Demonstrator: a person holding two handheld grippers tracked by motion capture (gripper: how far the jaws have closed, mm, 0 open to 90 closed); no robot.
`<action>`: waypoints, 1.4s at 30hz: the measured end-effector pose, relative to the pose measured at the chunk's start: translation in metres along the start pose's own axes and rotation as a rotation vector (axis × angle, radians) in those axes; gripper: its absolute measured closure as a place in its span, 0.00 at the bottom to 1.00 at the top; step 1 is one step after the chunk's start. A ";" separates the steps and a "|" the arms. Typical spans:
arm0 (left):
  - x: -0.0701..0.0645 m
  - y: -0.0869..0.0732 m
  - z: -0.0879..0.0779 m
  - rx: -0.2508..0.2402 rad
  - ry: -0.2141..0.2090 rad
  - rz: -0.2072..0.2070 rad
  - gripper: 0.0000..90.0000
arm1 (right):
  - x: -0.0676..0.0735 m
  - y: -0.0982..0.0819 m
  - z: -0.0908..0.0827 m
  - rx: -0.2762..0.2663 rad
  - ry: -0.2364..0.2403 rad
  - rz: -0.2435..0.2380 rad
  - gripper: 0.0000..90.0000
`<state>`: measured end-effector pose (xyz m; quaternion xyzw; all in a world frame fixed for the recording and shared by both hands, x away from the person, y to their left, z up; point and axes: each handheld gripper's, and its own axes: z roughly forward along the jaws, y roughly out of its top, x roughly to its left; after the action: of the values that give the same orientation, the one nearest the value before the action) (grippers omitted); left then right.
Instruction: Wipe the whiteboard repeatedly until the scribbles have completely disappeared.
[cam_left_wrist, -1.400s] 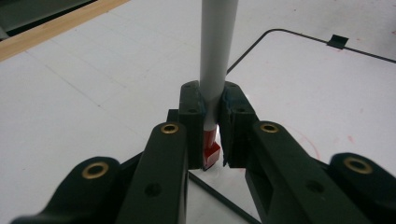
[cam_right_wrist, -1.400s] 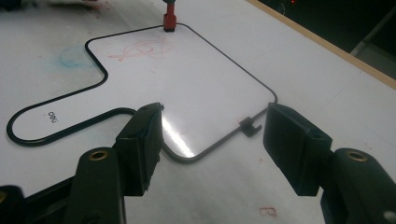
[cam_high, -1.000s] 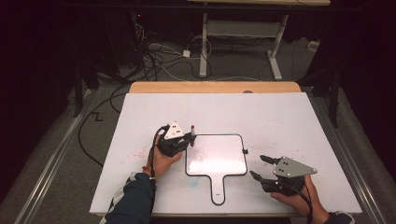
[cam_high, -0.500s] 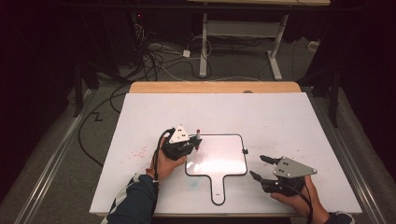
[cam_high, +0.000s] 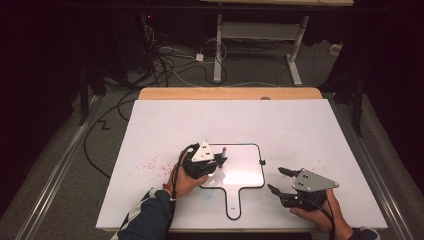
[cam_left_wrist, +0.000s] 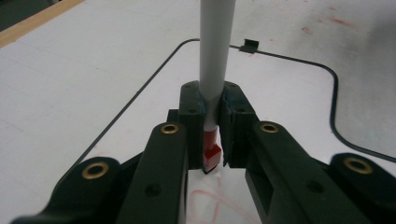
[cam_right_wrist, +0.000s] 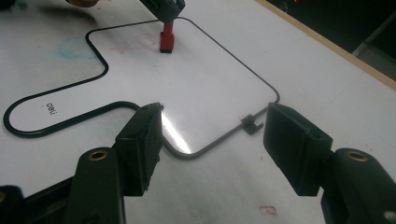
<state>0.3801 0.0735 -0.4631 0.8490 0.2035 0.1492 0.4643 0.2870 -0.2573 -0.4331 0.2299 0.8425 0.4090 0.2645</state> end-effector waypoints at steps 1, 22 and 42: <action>0.003 -0.001 -0.002 0.004 0.013 -0.006 0.88 | 0.000 0.000 0.000 -0.002 -0.001 0.001 0.43; 0.016 -0.006 0.000 -0.025 0.048 -0.055 0.88 | 0.002 0.001 -0.002 -0.001 -0.005 -0.023 0.43; 0.034 -0.012 -0.009 -0.013 0.091 -0.097 0.88 | 0.002 -0.001 -0.003 0.004 -0.005 -0.021 0.43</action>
<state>0.4030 0.1020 -0.4669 0.8273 0.2644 0.1661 0.4670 0.2834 -0.2579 -0.4331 0.2224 0.8452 0.4038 0.2704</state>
